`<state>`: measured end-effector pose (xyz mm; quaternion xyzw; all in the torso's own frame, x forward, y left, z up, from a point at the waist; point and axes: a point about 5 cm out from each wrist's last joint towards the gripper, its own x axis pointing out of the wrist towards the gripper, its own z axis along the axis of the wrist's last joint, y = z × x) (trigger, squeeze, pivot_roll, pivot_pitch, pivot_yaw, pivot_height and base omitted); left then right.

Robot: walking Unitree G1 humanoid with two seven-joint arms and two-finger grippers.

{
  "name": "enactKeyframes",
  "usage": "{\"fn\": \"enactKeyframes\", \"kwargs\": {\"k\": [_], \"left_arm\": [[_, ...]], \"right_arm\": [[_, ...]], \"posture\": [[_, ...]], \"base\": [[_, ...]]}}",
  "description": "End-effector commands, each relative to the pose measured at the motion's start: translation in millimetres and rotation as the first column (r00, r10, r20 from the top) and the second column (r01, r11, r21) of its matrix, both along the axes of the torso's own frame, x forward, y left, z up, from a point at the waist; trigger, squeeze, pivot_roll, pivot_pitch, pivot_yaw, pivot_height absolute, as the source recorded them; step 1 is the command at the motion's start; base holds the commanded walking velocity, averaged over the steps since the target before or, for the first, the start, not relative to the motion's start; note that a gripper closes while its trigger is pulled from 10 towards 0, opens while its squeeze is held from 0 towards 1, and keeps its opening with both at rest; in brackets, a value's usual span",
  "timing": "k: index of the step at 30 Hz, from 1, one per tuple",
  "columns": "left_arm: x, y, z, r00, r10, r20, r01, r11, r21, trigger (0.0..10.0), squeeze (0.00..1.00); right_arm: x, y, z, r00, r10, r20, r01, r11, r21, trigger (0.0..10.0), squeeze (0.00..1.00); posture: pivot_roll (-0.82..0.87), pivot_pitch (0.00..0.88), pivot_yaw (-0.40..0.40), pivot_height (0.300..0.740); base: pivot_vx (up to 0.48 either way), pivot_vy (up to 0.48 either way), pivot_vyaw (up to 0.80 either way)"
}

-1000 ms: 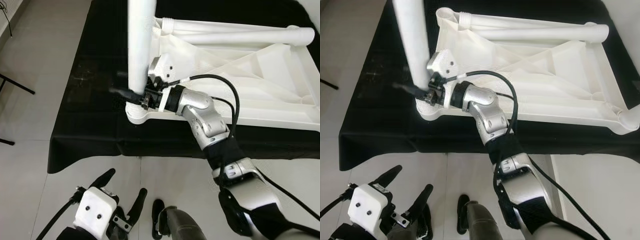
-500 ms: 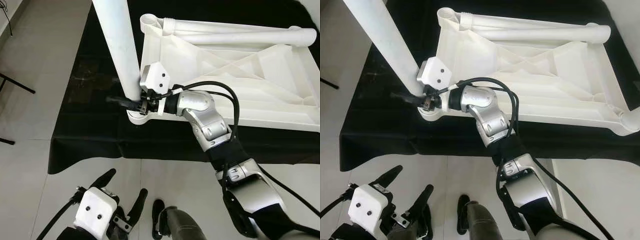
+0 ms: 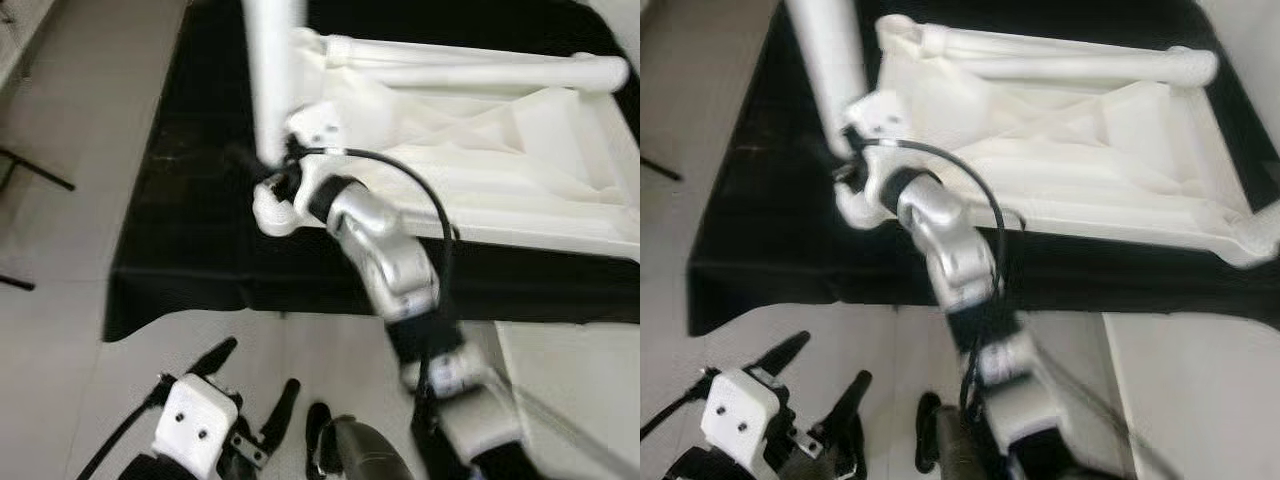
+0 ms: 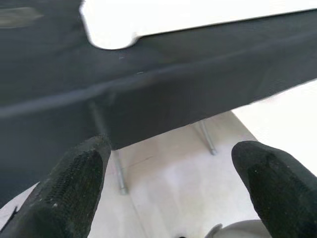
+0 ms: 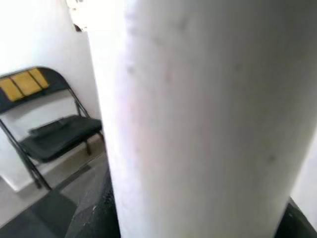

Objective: Building children table

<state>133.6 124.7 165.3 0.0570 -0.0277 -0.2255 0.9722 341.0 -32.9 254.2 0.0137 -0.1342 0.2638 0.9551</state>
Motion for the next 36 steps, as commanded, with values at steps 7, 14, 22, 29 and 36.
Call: {"fn": "enactKeyframes", "kwargs": {"k": [7,14,22,29,36], "left_arm": [[-1.3,0.7,-5.4,1.000,-0.002,-0.030,0.003,1.000,0.009,10.0,0.00],[0.1,2.6,-6.4,1.000,0.008,-0.027,-0.007,1.000,0.019,10.0,0.00],[3.4,9.0,-3.3,0.999,0.049,-0.014,-0.048,0.998,0.049,10.0,0.00],[44.8,28.7,51.4,0.961,0.196,0.197,-0.183,0.979,-0.084,10.0,0.00],[77.5,29.5,124.3,0.911,0.047,0.409,0.039,0.979,-0.198,10.0,0.00]], "right_arm": [[-14.1,-2.9,-67.0,0.972,-0.125,-0.201,0.107,0.990,-0.096,10.0,0.00],[-14.2,8.9,-55.0,0.978,-0.143,-0.149,0.129,0.986,-0.101,10.0,0.00],[-27.0,15.0,-64.2,0.968,-0.158,-0.197,0.141,0.985,-0.096,10.0,0.00],[-23.3,16.5,-64.3,0.968,-0.167,-0.187,0.150,0.984,-0.099,10.0,0.00],[-21.0,18.8,-62.7,0.970,-0.167,-0.179,0.152,0.984,-0.095,10.0,0.00]], "posture": [[-0.17,0.372,-0.106,0.740],[-0.16,0.367,-0.109,0.740],[-0.15,0.353,-0.103,0.740],[-0.14,0.342,-0.105,0.740],[-0.14,0.319,-0.101,0.740]], "base": [[0.000,0.000,0.00],[0.000,0.000,0.00],[0.000,0.000,0.00],[0.000,0.000,0.00],[0.000,0.000,0.00]]}}
